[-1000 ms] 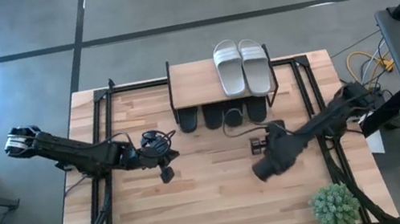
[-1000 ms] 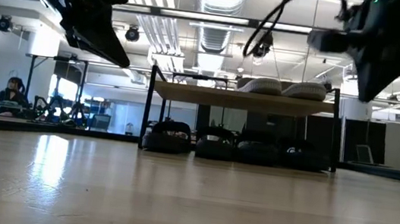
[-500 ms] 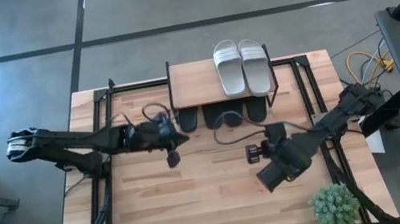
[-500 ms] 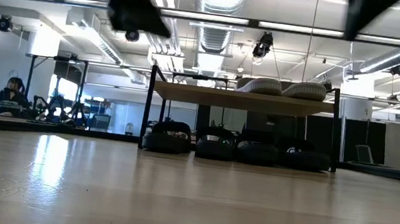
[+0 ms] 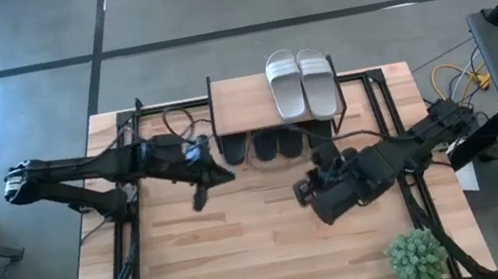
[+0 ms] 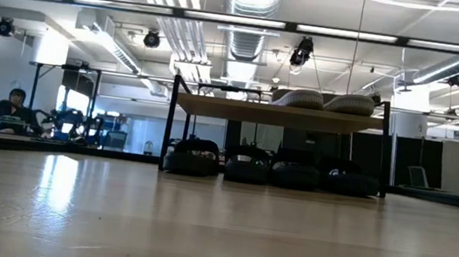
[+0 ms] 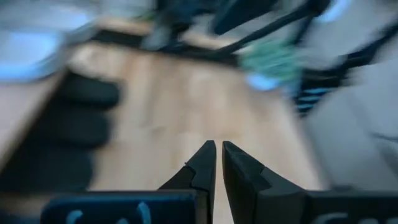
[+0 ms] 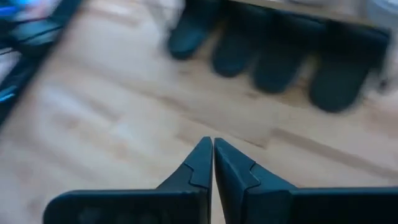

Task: Pick and place slides into the shelf
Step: Return to Home Position

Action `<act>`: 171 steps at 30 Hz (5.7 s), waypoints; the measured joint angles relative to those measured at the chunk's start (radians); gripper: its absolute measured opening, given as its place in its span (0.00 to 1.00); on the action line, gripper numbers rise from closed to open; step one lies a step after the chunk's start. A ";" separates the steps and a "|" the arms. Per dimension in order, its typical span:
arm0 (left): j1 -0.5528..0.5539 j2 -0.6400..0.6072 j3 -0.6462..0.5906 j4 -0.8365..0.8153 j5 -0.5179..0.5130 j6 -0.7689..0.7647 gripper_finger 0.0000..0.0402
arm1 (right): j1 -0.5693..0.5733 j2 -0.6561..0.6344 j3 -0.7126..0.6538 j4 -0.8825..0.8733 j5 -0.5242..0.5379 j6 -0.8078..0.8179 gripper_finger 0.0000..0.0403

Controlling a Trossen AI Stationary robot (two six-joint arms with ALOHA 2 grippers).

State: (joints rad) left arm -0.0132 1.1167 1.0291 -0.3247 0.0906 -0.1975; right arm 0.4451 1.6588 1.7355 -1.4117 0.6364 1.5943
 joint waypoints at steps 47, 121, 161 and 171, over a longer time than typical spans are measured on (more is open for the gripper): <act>0.076 -0.653 -0.461 0.356 0.237 -0.086 0.03 | -0.180 -1.039 -1.071 1.269 -0.428 -1.057 0.02; 0.157 -1.065 -1.023 0.495 0.014 -0.162 0.03 | -0.203 -1.660 -1.724 1.472 -0.154 -1.387 0.02; 0.156 -1.059 -1.024 0.498 0.015 -0.162 0.03 | -0.401 -1.645 -1.726 1.439 -0.604 -1.420 0.02; 0.156 -1.059 -1.024 0.498 0.015 -0.162 0.03 | -0.401 -1.643 -1.726 1.438 -0.610 -1.385 0.02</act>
State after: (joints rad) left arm 0.1432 0.0582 0.0048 0.1730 0.1053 -0.3592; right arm 0.0437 0.0161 0.0093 0.0261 0.0265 0.2092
